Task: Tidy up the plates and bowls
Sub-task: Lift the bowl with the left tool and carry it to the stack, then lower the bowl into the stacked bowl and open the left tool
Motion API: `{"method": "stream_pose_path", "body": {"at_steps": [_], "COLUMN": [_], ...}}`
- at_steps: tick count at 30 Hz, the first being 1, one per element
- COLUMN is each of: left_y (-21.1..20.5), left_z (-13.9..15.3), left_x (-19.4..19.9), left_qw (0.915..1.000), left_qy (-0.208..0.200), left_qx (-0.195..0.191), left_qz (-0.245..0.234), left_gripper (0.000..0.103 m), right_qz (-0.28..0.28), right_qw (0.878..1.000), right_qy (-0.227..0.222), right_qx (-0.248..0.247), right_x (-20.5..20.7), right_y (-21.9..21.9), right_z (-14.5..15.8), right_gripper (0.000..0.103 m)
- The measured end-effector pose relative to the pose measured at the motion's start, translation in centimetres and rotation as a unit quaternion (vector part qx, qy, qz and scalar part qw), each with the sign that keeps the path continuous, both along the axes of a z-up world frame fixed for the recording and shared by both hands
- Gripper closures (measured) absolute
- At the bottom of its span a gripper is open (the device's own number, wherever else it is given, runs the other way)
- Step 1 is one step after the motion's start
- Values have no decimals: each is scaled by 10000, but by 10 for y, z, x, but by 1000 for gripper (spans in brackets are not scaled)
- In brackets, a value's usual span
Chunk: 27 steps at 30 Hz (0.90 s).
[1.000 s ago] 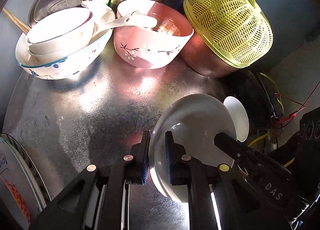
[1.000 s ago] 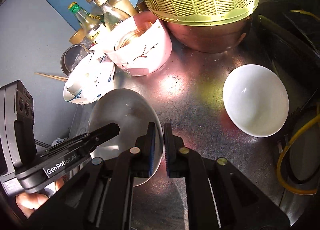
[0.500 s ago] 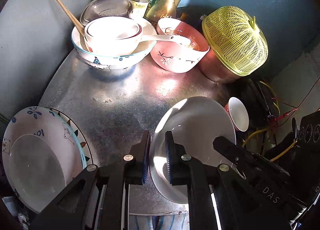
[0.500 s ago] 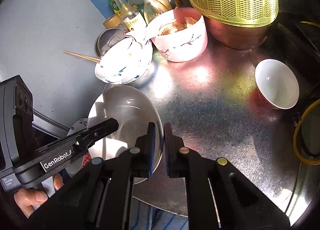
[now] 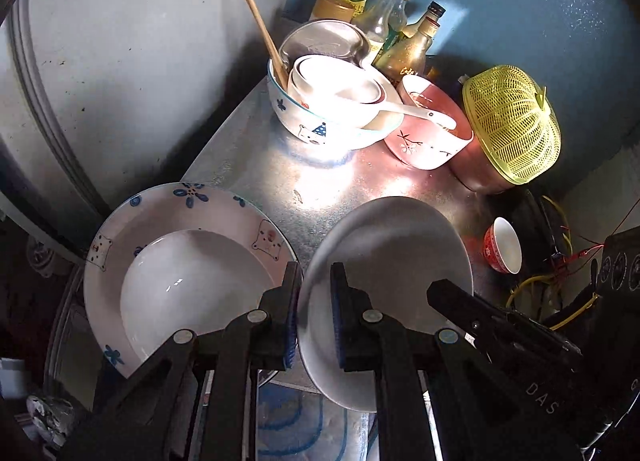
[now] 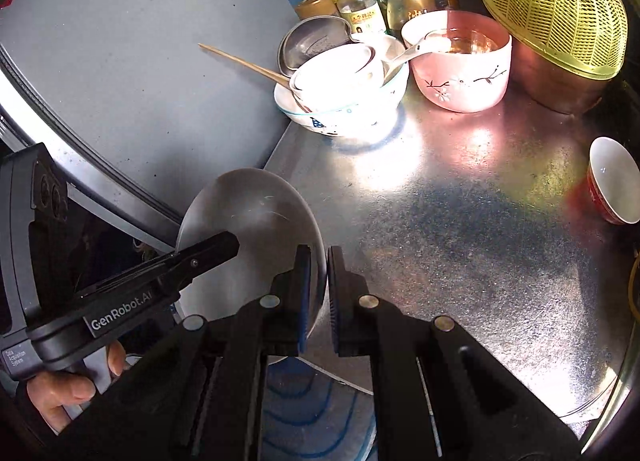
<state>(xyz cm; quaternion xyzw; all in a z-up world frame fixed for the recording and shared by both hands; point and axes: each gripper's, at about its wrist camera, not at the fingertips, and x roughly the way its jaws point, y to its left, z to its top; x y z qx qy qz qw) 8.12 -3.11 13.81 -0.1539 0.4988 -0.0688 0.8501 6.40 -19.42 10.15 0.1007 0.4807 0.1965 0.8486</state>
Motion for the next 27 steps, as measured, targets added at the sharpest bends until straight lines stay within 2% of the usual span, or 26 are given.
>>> {"method": "stream_pose_path", "body": {"at_steps": [6, 14, 27], "left_y": [35, 62, 74], "left_z": [-8, -15, -35], "left_x": [-16, -32, -15], "left_qw": [9992, 9973, 9952], "left_qy": [101, 175, 359], "left_qx": [70, 121, 376], "left_qz": [375, 706, 828], "left_gripper": [90, 90, 90], "right_qz": [389, 743, 935], "right_qw": [9992, 9971, 9947], "right_qy": [85, 159, 375], "right_qx": [8, 2, -193], "right_x": [-6, -9, 10], "right_y": [38, 73, 98], "right_z": [-8, -16, -39], "right_gripper": [94, 94, 94]}}
